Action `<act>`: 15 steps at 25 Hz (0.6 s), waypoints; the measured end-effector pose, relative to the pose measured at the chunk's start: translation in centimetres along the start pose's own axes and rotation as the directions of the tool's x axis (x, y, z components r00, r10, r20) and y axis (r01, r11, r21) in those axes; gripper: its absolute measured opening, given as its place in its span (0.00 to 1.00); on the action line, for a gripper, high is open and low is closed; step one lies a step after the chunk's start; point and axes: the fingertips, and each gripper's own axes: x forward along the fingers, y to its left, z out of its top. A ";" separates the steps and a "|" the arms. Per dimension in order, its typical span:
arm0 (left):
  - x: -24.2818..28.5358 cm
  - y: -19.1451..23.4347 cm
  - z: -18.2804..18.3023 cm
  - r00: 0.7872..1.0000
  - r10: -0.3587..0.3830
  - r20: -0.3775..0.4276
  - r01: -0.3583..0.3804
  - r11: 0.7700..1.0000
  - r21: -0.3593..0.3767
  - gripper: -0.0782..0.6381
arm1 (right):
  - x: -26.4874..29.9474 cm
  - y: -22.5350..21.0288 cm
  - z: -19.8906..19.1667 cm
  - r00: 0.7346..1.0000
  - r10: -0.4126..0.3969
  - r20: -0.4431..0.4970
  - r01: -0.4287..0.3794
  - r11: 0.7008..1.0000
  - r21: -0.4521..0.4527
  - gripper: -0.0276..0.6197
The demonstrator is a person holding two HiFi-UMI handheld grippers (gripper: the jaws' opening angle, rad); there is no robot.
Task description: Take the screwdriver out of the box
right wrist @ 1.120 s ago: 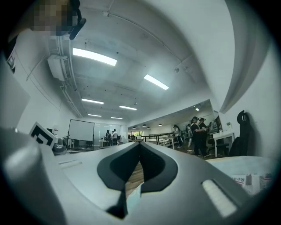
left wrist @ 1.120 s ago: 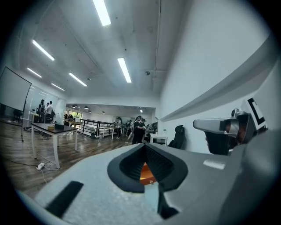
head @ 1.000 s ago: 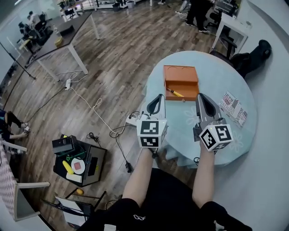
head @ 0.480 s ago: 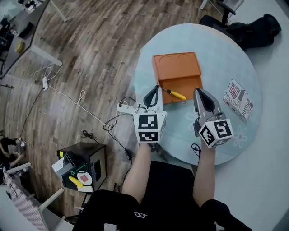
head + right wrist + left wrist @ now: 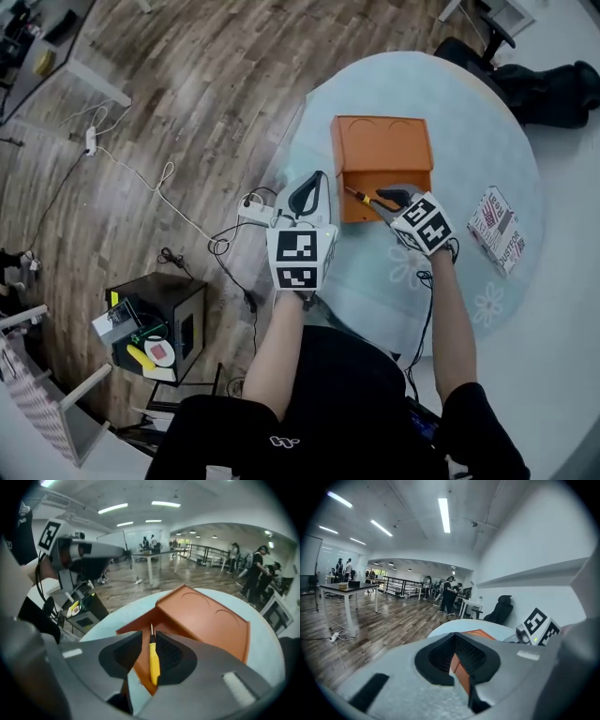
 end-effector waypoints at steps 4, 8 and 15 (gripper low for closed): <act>-0.5 1.8 -0.6 0.999 0.035 -0.006 -0.035 0.999 -0.019 0.11 | 3.5 -0.4 -2.9 0.974 0.057 -0.220 -0.068 0.997 -0.044 0.25; -0.9 2.7 -1.0 0.998 0.060 -0.008 -0.060 0.998 -0.029 0.11 | 5.1 -0.2 -4.4 0.934 0.107 -0.341 -0.141 0.987 -0.077 0.25; -1.6 2.7 -1.4 0.998 0.057 -0.009 -0.058 0.998 -0.032 0.11 | 6.8 -0.5 -5.8 0.891 0.027 -0.452 -0.102 0.984 -0.143 0.19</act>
